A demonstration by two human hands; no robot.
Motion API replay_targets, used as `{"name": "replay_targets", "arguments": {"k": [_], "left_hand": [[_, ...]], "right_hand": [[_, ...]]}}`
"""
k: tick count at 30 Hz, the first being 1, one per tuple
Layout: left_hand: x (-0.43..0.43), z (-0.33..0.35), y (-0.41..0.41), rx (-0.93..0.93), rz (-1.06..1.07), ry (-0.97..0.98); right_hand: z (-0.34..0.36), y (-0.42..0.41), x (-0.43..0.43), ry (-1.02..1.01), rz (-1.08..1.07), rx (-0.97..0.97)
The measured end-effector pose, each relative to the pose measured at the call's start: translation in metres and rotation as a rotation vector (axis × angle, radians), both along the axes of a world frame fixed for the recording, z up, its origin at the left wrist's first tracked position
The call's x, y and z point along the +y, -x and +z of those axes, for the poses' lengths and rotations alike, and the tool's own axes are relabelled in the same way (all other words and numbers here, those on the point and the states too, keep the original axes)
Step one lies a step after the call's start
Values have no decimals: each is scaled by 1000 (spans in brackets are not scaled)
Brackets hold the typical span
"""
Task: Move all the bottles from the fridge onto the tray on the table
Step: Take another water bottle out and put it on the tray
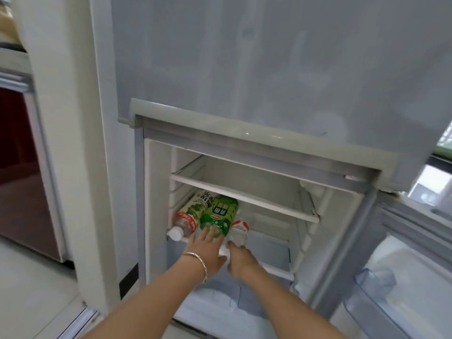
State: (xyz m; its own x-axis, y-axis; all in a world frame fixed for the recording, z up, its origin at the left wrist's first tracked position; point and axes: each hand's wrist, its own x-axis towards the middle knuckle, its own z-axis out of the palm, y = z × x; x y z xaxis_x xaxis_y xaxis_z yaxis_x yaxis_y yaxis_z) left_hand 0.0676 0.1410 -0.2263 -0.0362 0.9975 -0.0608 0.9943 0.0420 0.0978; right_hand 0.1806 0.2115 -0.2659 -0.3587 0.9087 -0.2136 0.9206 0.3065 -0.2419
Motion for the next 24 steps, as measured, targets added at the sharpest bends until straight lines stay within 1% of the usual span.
{"name": "replay_targets", "arguments": {"k": [2,4,7,9,10,12,14,17,19,20,22,24], "left_hand": [[-5,2,2,-14,-4,6],[-8,7,5,-30,-1,7],[-14,29,0,-63,-7,-20],[-20,45,-6,-94,-12,-40],[-26,58,-15,-99,-35,-69],[-27,70,-19,-141,-31,-105],[-37,94,-31,-232,-91,-135],[-55,133,-47,-364,-168,-116],[-73,164,-57,-412,-245,-168],[-79,177,-60,-483,-269,-190],[-90,204,-67,-583,-289,-243],[-99,229,-73,-654,-315,-274]], "right_hand": [[1,-3,-11,-69,-30,49],[10,-8,-23,-200,-87,95],[48,-22,-38,-449,-158,115],[77,-31,-48,-540,-141,119],[96,-40,-60,-555,-129,109],[121,-40,-69,-570,-28,90],[156,-51,-94,-588,36,76],[210,-71,-128,-582,111,78],[248,-87,-146,-576,141,75],[266,-94,-156,-570,143,85],[296,-109,-177,-560,107,169],[319,-124,-193,-563,35,322]]}}
